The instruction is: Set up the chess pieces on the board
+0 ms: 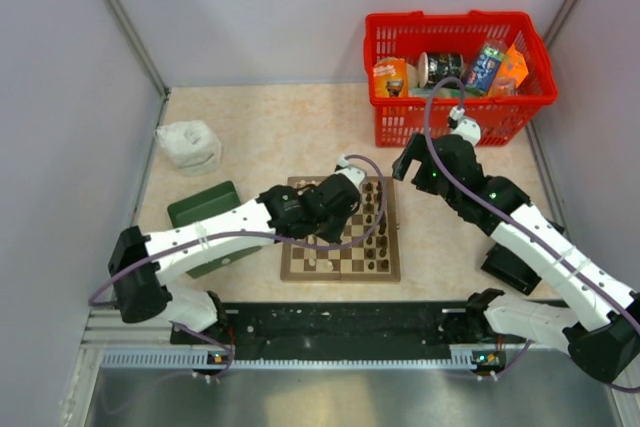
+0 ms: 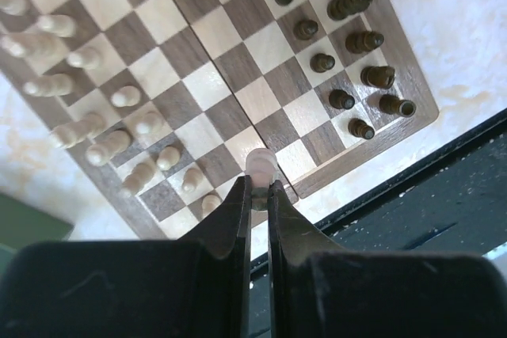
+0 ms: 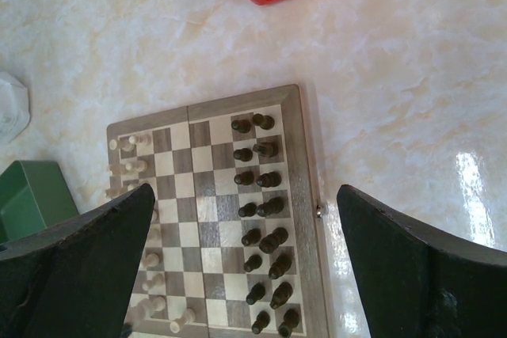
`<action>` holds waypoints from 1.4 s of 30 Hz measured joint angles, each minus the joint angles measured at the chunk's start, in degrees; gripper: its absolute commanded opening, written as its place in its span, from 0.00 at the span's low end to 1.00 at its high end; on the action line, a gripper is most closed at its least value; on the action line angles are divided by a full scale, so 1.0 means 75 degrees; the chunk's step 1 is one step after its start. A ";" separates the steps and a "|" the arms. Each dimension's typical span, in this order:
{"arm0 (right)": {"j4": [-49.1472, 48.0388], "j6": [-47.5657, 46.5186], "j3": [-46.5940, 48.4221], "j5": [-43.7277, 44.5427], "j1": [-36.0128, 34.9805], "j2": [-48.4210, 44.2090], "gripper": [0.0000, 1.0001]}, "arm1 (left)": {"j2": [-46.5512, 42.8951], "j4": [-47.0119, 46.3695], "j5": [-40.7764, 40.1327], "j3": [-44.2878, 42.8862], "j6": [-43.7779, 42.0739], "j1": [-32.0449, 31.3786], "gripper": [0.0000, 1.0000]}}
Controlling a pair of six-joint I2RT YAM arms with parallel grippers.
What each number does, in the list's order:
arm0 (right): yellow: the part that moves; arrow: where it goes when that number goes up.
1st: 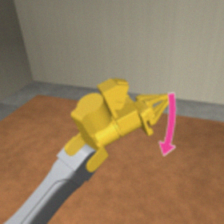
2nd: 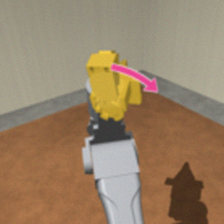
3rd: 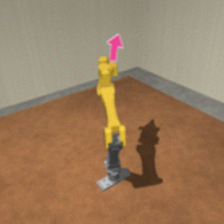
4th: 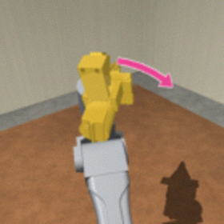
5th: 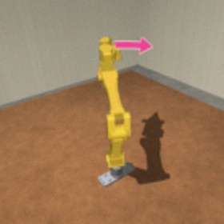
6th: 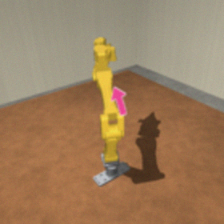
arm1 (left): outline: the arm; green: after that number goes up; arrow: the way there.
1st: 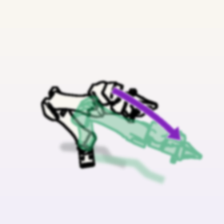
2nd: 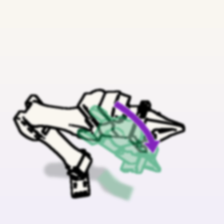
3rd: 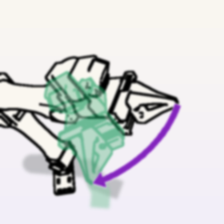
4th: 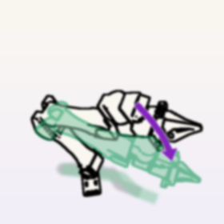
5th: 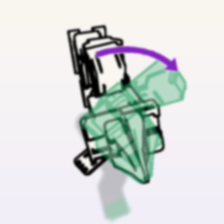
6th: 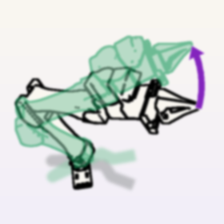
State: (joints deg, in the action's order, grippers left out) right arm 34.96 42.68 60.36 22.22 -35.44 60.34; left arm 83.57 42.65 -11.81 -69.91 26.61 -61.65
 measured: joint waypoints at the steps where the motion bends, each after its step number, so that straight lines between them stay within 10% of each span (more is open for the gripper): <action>1: 0.0000 -0.0003 0.0000 -0.0006 0.0000 0.0000 0.99 | -0.0152 0.0090 -0.0137 -0.0064 0.0073 0.0000 0.00; 18: -0.0006 -0.0012 0.0000 -0.0154 0.0000 0.0035 0.99 | -0.1137 0.1953 -0.1472 0.0729 0.2107 -0.0003 0.00; 42: -0.0041 -0.0087 0.0000 -0.0326 0.0000 0.0239 0.99 | -0.0312 0.0761 -0.1084 0.1813 0.2224 0.0408 0.00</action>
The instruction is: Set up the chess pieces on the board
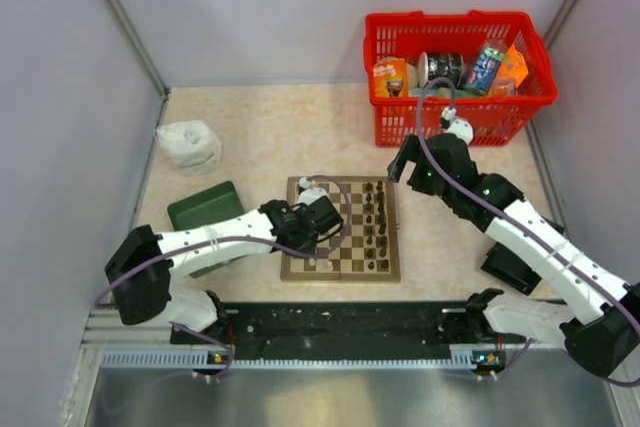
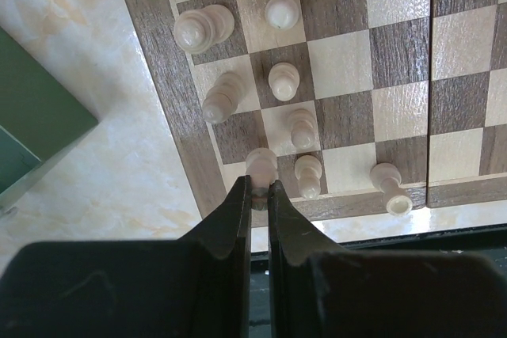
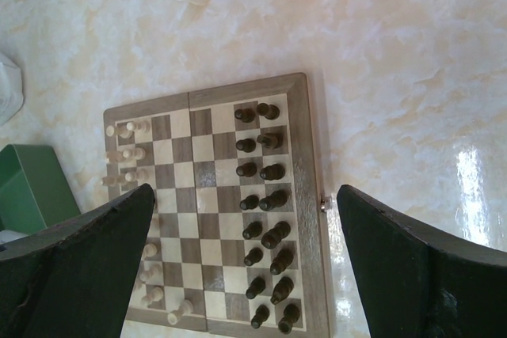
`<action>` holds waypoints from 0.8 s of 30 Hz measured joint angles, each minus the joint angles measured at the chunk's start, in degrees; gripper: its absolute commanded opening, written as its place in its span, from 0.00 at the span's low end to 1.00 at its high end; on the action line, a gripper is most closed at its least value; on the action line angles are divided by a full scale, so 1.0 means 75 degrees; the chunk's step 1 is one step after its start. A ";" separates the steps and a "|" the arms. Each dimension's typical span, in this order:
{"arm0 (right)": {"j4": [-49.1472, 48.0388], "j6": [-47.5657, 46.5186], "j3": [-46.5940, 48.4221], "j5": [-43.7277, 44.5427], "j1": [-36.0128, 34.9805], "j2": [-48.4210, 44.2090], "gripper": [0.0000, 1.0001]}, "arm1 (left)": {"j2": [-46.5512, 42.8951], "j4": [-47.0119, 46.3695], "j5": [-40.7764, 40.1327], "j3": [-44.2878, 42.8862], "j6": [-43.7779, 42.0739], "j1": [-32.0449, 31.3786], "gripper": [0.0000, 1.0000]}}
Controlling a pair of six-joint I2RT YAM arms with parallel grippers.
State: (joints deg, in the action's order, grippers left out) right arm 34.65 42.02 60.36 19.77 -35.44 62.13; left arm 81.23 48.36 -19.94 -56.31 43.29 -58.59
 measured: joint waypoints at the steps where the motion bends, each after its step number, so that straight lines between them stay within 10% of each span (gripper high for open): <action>1: -0.0003 0.0000 0.0000 0.0000 0.0000 0.0015 0.99 | 0.0006 -0.0009 -0.0003 0.0015 0.0003 0.0000 0.00; 24: -0.0105 -0.0041 0.0000 -0.0041 0.0000 0.0154 0.99 | 0.0297 -0.0227 0.0058 0.0128 -0.0160 0.0251 0.00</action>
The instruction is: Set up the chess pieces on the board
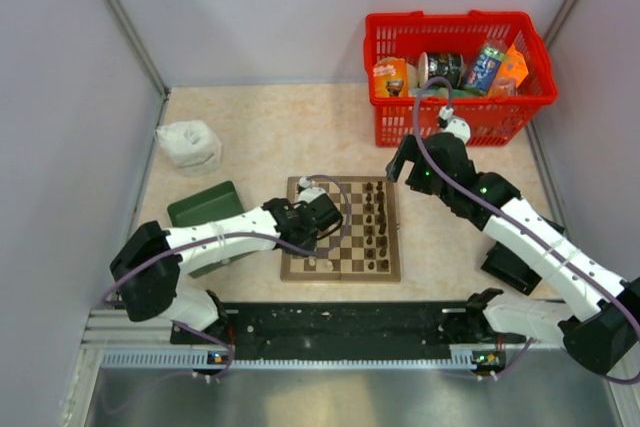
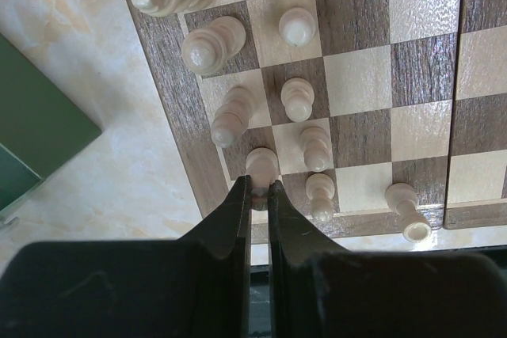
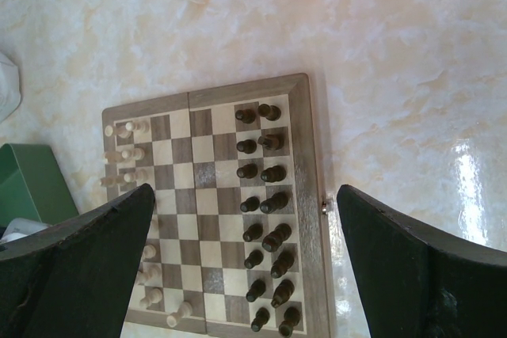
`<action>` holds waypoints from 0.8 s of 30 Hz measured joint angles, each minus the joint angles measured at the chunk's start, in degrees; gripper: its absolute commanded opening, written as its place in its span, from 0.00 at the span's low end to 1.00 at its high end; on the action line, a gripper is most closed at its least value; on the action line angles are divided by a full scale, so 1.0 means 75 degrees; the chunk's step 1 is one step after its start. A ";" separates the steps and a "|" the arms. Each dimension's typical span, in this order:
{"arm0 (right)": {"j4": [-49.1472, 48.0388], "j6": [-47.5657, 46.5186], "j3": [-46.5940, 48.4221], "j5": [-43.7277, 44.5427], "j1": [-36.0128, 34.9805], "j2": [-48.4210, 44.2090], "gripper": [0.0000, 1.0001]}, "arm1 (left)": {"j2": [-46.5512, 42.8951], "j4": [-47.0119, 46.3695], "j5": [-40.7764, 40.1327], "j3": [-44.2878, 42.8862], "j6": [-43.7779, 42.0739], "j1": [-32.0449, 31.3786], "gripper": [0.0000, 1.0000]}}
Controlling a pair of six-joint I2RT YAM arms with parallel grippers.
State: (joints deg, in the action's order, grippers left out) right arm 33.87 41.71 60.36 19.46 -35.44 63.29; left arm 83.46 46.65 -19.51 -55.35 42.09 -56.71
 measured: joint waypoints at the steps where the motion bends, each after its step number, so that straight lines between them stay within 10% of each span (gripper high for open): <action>1: 0.0003 0.0000 0.0000 0.0000 0.0000 0.0000 0.99 | 0.0003 -0.0012 -0.0006 -0.0003 -0.0009 0.0000 0.00; 24: 0.0000 -0.0015 0.0000 -0.0009 0.0000 0.0029 0.99 | -0.0152 -0.0076 -0.0128 0.0157 0.0134 0.0026 0.00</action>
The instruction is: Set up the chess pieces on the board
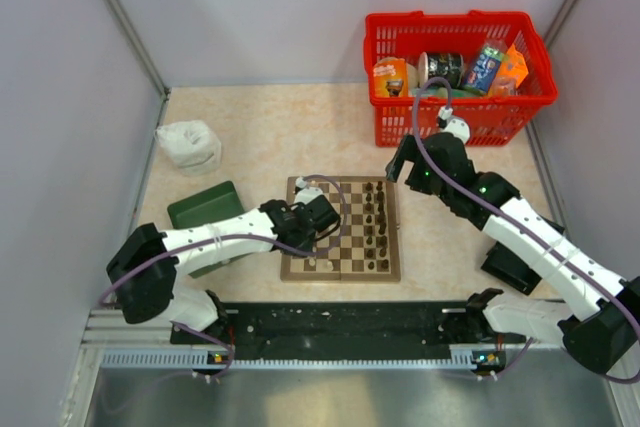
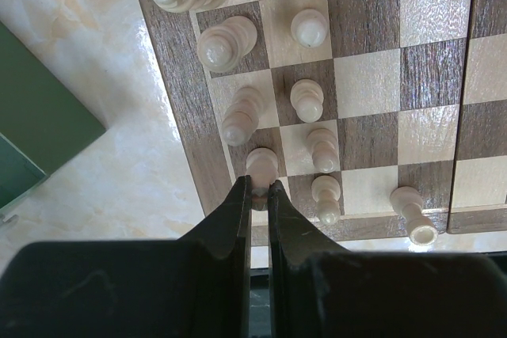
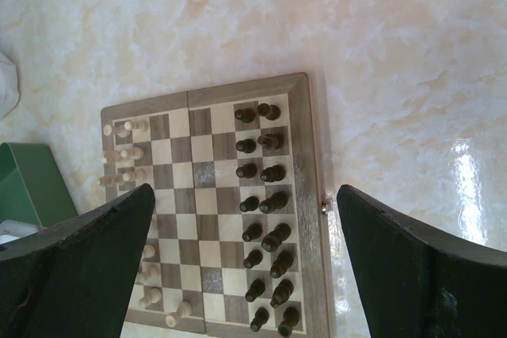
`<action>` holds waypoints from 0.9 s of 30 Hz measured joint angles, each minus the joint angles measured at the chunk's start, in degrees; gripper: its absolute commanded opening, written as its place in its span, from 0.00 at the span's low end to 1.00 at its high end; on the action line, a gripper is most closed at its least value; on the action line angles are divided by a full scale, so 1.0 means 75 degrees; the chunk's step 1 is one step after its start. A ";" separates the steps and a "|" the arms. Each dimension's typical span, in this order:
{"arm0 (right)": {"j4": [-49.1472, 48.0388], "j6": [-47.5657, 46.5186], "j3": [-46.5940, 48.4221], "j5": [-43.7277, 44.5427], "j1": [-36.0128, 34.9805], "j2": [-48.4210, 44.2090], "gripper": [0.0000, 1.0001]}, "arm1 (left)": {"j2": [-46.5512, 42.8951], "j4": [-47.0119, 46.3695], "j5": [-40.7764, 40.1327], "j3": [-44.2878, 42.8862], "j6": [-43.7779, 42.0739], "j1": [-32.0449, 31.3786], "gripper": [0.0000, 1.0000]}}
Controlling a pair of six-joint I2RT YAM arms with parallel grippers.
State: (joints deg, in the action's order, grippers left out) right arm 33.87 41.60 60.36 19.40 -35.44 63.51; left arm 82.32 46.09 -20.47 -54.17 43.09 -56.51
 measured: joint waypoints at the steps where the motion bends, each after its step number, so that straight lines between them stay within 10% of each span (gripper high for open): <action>1: 0.0000 0.0000 0.0000 0.0000 0.0000 0.0000 0.99 | -0.0012 -0.0015 0.0003 0.0012 0.0006 0.0000 0.00; 27: 0.0000 -0.0003 0.0000 -0.0108 0.0000 0.0017 0.99 | -0.0012 0.0251 -0.0254 0.0000 0.0076 0.0029 0.35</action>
State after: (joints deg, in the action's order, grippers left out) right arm 33.87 41.58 60.36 18.59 -35.44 63.64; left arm 82.24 47.97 -22.37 -54.17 43.66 -56.29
